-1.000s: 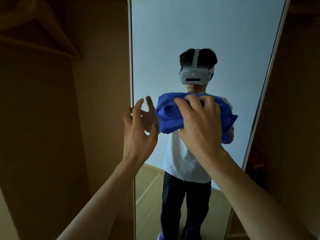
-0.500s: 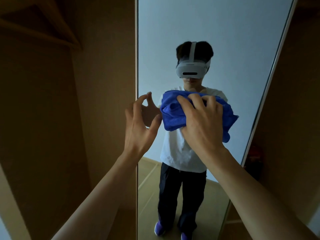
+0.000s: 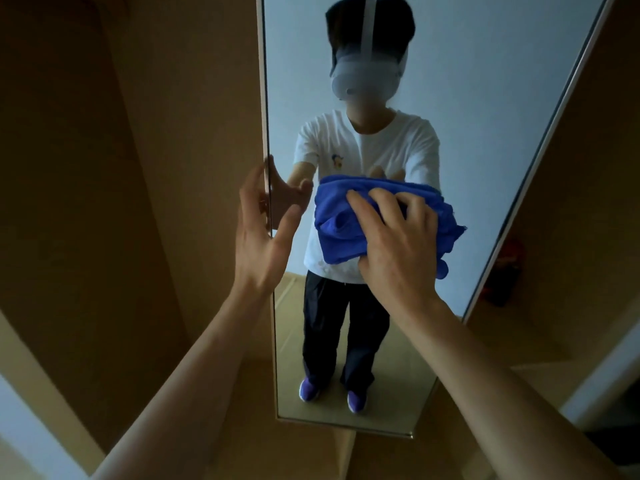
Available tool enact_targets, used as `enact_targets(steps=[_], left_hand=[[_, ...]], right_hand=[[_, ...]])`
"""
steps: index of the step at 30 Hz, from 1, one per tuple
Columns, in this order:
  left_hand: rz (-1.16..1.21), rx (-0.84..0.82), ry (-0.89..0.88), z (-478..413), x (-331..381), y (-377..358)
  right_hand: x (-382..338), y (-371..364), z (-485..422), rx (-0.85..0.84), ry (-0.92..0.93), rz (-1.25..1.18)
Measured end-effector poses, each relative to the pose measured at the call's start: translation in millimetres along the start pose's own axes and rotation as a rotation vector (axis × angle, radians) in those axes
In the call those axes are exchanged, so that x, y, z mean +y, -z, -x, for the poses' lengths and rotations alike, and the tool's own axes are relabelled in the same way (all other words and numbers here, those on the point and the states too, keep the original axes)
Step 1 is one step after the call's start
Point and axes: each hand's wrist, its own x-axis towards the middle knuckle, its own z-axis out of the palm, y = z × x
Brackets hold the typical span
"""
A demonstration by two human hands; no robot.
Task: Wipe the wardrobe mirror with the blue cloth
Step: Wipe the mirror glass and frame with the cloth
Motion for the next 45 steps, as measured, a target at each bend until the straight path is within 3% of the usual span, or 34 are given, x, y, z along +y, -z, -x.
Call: enact_targets(steps=[20,26,37,45], left_hand=[[-0.085,-0.034,0.196,127,-98,-5],[-0.096,-0.064,0.206,168,-124,-11],[-0.148,0.008,0.160,183,-146,-21],[-0.165,0.071,0.137,197,-164,-29]], right_hand=[[-12,-74,144,-0.047,-0.018,-0.122],[-12,-100,185,0.023,-0.003,-0.137],[-10,-143,255,-0.037,0.042,-0.158],[-10,-171,324,-0.188,0.059,-0.184]])
